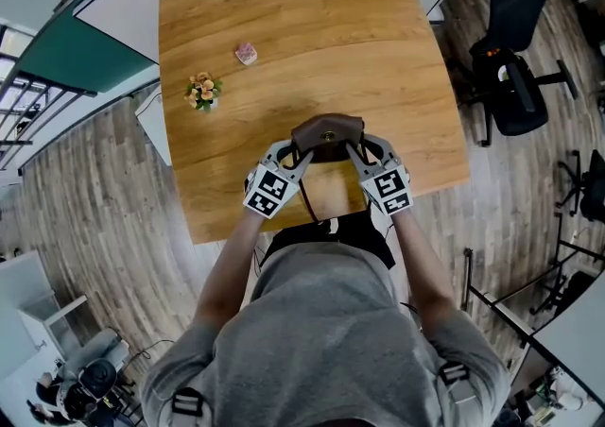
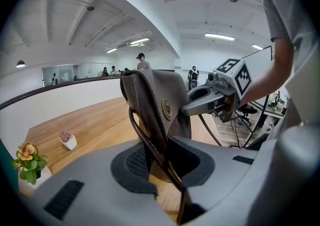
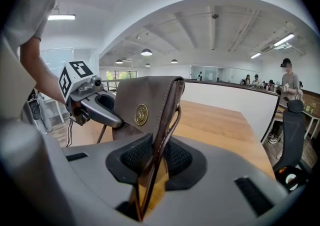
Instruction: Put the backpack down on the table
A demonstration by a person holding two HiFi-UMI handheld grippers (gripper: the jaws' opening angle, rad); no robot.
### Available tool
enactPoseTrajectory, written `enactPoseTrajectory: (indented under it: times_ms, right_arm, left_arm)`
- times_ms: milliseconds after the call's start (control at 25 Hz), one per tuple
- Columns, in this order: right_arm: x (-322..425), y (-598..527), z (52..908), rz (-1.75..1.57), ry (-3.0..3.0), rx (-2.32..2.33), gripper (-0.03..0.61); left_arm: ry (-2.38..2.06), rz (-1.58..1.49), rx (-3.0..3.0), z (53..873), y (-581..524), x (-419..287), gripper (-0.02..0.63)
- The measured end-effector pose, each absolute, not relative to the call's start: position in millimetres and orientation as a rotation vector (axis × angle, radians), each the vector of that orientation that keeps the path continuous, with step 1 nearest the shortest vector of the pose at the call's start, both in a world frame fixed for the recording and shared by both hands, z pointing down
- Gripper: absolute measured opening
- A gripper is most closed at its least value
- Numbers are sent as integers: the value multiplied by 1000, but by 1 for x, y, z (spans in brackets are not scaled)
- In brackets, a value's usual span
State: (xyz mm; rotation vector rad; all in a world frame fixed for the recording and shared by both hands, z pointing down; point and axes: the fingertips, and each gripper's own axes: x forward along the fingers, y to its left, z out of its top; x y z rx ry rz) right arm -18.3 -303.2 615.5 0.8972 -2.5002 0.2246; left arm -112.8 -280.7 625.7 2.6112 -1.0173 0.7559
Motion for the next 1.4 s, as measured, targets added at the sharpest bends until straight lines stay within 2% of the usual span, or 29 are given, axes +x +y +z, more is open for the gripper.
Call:
enactPoseTrajectory:
  times_ms: [1000, 1400]
  right_arm:
    - [-11, -347, 692, 177, -2431, 868, 89]
    - [5, -334, 701, 303, -2437, 875, 122]
  left_arm:
    - [-1066, 914, 2541, 700, -320, -103, 109]
    - [-1051, 816, 2481, 705, -307, -105, 112]
